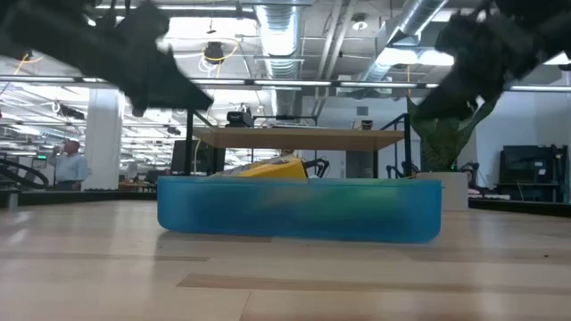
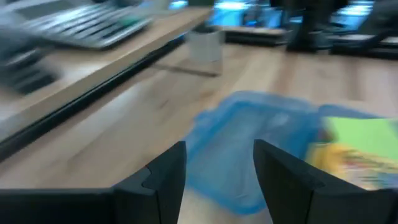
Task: Pack school essentials
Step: Close the blue supply box
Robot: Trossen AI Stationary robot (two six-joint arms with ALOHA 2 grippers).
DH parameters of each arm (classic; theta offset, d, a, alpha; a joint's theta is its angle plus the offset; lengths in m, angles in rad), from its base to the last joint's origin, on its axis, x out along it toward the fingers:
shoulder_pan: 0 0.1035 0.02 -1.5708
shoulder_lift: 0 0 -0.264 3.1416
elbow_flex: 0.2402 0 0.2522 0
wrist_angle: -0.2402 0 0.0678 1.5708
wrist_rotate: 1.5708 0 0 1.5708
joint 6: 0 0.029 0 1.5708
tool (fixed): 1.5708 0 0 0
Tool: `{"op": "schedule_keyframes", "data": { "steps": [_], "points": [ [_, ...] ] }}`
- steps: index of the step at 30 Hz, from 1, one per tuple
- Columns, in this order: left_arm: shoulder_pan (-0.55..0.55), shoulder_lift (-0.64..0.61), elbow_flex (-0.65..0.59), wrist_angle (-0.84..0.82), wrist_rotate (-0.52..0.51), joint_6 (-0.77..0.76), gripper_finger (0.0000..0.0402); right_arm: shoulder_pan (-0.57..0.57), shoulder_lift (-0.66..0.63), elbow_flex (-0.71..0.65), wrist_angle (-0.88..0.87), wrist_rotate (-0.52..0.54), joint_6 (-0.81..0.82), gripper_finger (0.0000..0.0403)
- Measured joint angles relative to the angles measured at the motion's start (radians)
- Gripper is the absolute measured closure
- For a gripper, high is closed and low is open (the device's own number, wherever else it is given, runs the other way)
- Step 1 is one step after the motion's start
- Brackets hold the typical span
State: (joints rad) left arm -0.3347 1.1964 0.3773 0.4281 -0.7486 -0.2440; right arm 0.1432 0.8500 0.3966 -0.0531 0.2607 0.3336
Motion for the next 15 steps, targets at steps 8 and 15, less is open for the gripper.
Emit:
{"op": "schedule_keyframes", "data": {
  "steps": [8,15],
  "points": [
    [0.094,0.000,-0.081,-0.036,-0.022,-0.131,0.0232,-0.036,0.168,-0.014,0.057,0.003,0.079,0.0188],
    [0.201,0.005,-0.084,-0.174,0.088,-0.241,0.0246,-0.034,0.295,-0.013,0.130,0.003,0.088,0.0188]
  ]
}}
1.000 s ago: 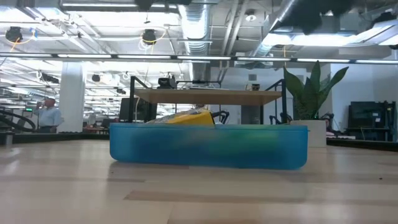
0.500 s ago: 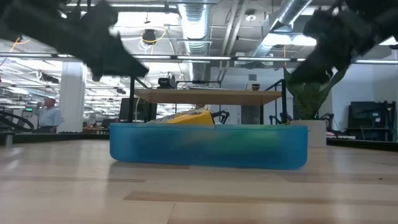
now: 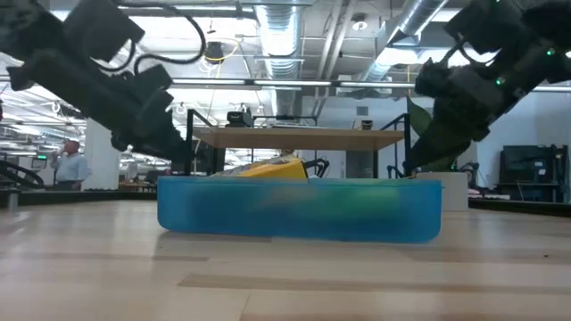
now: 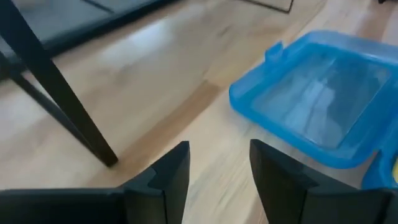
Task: Pack school essentials
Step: Close the blue supply box
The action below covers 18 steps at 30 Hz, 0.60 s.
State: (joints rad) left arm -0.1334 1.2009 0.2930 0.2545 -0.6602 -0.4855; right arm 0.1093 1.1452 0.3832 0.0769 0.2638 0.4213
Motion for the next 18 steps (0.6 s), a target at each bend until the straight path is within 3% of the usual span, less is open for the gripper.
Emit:
{"op": "schedule_keyframes", "data": {
  "steps": [10,18],
  "points": [
    [0.136,0.154,0.006,0.093,0.239,-0.010,0.0307,-0.035,0.124,0.000,0.028,0.000,0.092,0.0191],
    [0.190,0.331,0.070,0.122,0.332,0.030,0.0344,-0.070,0.197,0.000,0.040,-0.001,0.136,0.0233]
  ]
}}
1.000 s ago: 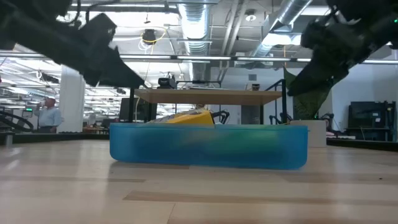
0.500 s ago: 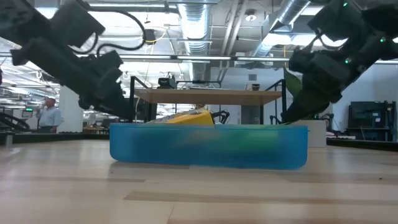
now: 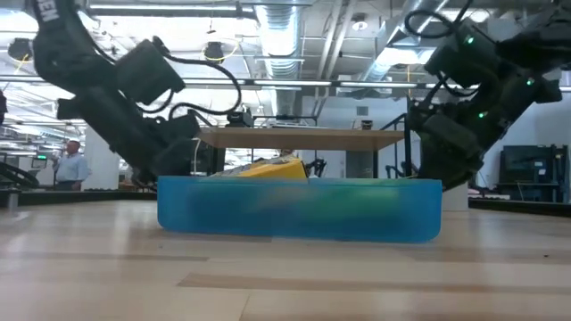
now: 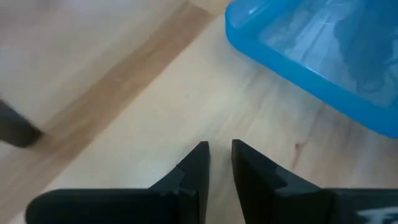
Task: Pack school essentials
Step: Close the blue supply box
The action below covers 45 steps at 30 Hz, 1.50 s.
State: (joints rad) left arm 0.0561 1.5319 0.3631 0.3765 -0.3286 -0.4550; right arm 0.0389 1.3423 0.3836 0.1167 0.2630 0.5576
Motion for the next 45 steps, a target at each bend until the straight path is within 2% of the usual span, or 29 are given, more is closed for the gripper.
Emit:
{"op": "schedule_keyframes", "data": {
  "steps": [6,13,29,45],
  "points": [
    [0.032,0.076,0.068,0.004,0.008,0.017,0.0354,-0.037,0.071,0.000,0.034,-0.003,0.003,0.0274],
    [0.040,0.091,0.109,-0.004,0.047,0.032,0.0354,-0.074,0.144,0.003,0.127,-0.031,-0.016,0.0303],
    [0.039,0.091,0.114,-0.010,0.085,0.033,0.0354,-0.121,0.153,0.121,0.111,-0.060,-0.119,0.0305],
    [0.039,0.091,0.114,0.030,0.081,0.084,0.0355,-0.140,0.153,0.127,0.116,-0.053,-0.125,0.0305]
  ]
}}
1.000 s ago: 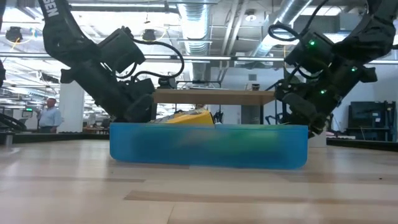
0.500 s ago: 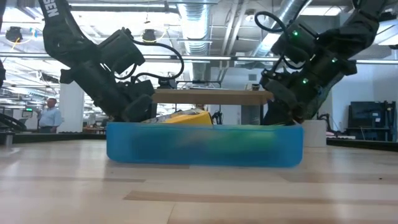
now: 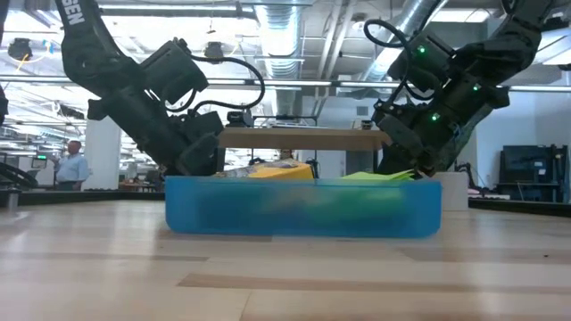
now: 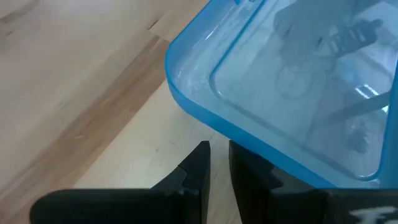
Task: Pack school essentials
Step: Close the blue supply box
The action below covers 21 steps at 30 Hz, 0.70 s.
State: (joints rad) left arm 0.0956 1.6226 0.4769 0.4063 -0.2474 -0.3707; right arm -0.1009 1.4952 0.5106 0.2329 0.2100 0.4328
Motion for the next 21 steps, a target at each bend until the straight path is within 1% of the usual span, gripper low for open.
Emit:
{"op": "schedule_keyframes", "data": {
  "steps": [10,15,21],
  "points": [
    [0.000,-0.001,0.003,0.017,0.003,0.014,0.0355,0.000,-0.002,0.001,0.007,0.000,-0.012,0.0305],
    [-0.001,-0.006,0.008,0.060,0.010,0.038,0.0355,0.000,-0.004,0.004,0.018,-0.001,-0.015,0.0305],
    [-0.002,-0.037,0.008,0.068,0.011,0.065,0.0355,0.000,-0.006,0.004,0.021,-0.002,-0.015,0.0305]
  ]
}}
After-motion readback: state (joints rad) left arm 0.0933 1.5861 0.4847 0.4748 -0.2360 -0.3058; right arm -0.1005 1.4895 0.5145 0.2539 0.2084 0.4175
